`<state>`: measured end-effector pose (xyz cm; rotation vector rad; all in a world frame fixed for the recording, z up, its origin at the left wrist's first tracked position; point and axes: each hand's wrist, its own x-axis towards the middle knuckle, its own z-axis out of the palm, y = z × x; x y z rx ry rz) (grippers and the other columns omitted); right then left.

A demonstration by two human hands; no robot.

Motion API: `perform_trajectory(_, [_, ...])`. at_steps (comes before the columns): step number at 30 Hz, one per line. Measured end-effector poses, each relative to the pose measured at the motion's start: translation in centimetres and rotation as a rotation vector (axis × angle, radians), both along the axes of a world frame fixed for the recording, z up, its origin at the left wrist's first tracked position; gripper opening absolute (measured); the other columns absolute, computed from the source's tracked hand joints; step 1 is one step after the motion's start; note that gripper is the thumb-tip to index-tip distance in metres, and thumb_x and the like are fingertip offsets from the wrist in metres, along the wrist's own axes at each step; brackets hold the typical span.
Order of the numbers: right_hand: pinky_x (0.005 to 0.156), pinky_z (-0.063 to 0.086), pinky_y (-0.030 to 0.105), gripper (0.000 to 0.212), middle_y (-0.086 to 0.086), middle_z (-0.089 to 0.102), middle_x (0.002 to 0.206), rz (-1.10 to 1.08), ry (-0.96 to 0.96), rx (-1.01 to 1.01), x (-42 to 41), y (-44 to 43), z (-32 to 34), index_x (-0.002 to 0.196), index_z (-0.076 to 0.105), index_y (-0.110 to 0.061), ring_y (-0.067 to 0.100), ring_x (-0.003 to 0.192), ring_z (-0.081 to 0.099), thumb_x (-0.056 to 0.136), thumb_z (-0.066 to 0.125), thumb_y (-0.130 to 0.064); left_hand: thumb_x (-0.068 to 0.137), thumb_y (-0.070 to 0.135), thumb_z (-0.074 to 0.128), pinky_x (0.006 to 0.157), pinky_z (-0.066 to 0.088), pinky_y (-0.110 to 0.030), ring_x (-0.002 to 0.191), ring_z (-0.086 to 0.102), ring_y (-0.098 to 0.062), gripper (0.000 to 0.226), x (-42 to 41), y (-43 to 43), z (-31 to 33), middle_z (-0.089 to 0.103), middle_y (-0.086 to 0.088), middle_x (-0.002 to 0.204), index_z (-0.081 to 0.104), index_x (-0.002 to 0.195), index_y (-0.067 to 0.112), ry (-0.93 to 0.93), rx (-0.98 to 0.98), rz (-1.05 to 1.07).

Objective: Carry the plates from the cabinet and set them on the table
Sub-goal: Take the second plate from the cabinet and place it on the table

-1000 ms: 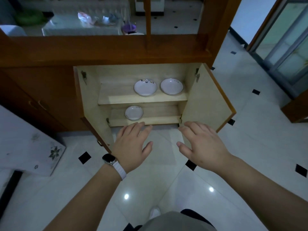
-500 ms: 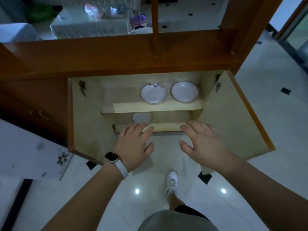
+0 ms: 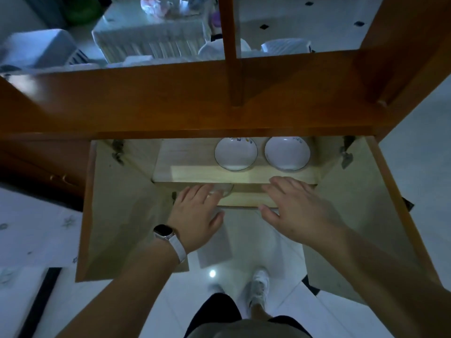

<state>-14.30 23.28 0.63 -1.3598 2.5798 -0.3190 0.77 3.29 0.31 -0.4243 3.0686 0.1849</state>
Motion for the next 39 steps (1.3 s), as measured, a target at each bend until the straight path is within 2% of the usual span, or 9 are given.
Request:
perform_trajectory(9, [0.096,0.036,0.039,0.055,0.005,0.057,0.129,-0.045,-0.047,0.035,-3.1,-3.1,-4.7,0.127,0.059,-0.017,0.027,0.117,0.051,0.088,0.041,-0.051,0.083,0.041,0.044,0.098,0.043,-0.051,0.118,0.055,-0.036,0.052,-2.7,-4.1,-4.5,0.059,-0.016,0.130,0.060,0.124,0.014,-0.014,0.034,-0.001])
perform_trajectory(15, [0.097,0.034,0.040,0.050,0.006,0.055,0.134,-0.107,-0.052,0.031,-6.1,-6.2,-8.8,0.133,0.055,-0.018,0.028,0.120,0.048,0.092,0.051,-0.047,0.084,0.040,0.044,0.102,0.040,-0.054,0.125,0.051,-0.038,0.053,-5.4,-6.7,-8.8,0.056,-0.019,0.136,0.060,0.125,0.010,-0.059,0.079,-0.027])
perform_trajectory(19, [0.096,0.034,0.039,0.049,0.006,0.055,0.132,-0.136,-0.070,0.014,-7.3,-8.1,-12.2,0.132,0.055,-0.017,0.028,0.120,0.047,0.093,0.050,-0.046,0.085,0.041,0.047,0.107,0.033,-0.053,0.129,0.046,-0.037,0.054,-7.9,-8.7,-12.7,0.051,-0.017,0.141,0.057,0.130,0.013,-0.094,0.112,-0.019])
perform_trajectory(24, [0.095,0.036,0.041,0.049,0.009,0.057,0.128,-0.124,-0.046,0.020,-9.1,-10.7,-18.0,0.128,0.058,-0.013,0.031,0.116,0.049,0.091,0.053,-0.044,0.083,0.042,0.048,0.099,0.038,-0.047,0.122,0.049,-0.034,0.052,-11.1,-11.2,-19.4,0.055,-0.011,0.136,0.056,0.128,0.018,-0.030,0.109,0.057])
perform_trajectory(29, [0.088,0.044,0.043,0.045,0.014,0.060,0.119,-0.203,-0.075,-0.008,-11.0,-13.8,-24.9,0.121,0.061,-0.006,0.035,0.108,0.054,0.089,0.058,-0.037,0.084,0.043,0.048,0.094,0.040,-0.043,0.120,0.048,-0.033,0.055,-14.2,-13.9,-27.5,0.055,-0.012,0.133,0.054,0.131,0.015,0.013,0.361,0.326])
perform_trajectory(31, [0.087,0.047,0.047,0.046,0.017,0.059,0.120,-0.274,-0.120,-0.044,-11.6,-14.9,-27.2,0.122,0.060,-0.002,0.038,0.108,0.054,0.091,0.059,-0.036,0.089,0.042,0.052,0.093,0.041,-0.035,0.120,0.049,-0.030,0.051,-15.1,-15.0,-30.3,0.053,-0.012,0.133,0.052,0.132,0.015,0.082,0.582,0.511])
perform_trajectory(34, [0.087,0.048,0.044,0.050,0.018,0.055,0.124,-0.425,-0.234,-0.109,-12.5,-16.5,-30.1,0.128,0.055,-0.003,0.038,0.113,0.051,0.092,0.058,-0.038,0.091,0.042,0.058,0.081,0.039,-0.022,0.103,0.057,-0.021,0.047,-16.6,-16.4,-32.9,0.056,-0.005,0.125,0.050,0.131,0.019,0.191,0.903,0.766])
perform_trajectory(37, [0.086,0.047,0.040,0.053,0.017,0.060,0.117,-0.622,-0.433,-0.212,-13.6,-18.2,-32.3,0.130,0.051,-0.004,0.034,0.108,0.056,0.091,0.058,-0.039,0.091,0.039,0.060,0.063,0.039,-0.012,0.084,0.057,-0.004,0.043,-18.0,-17.8,-34.4,0.061,0.005,0.105,0.050,0.129,0.021,0.247,1.005,0.800])
perform_trajectory(39, [0.074,0.044,0.032,0.046,0.012,0.066,0.102,-0.720,-0.553,-0.292,-14.4,-19.2,-33.3,0.123,0.052,-0.008,0.027,0.094,0.060,0.090,0.057,-0.039,0.091,0.033,0.062,0.058,0.041,-0.008,0.078,0.056,0.000,0.037,-18.9,-18.8,-35.0,0.060,0.010,0.094,0.051,0.125,0.021,0.237,1.037,0.758])
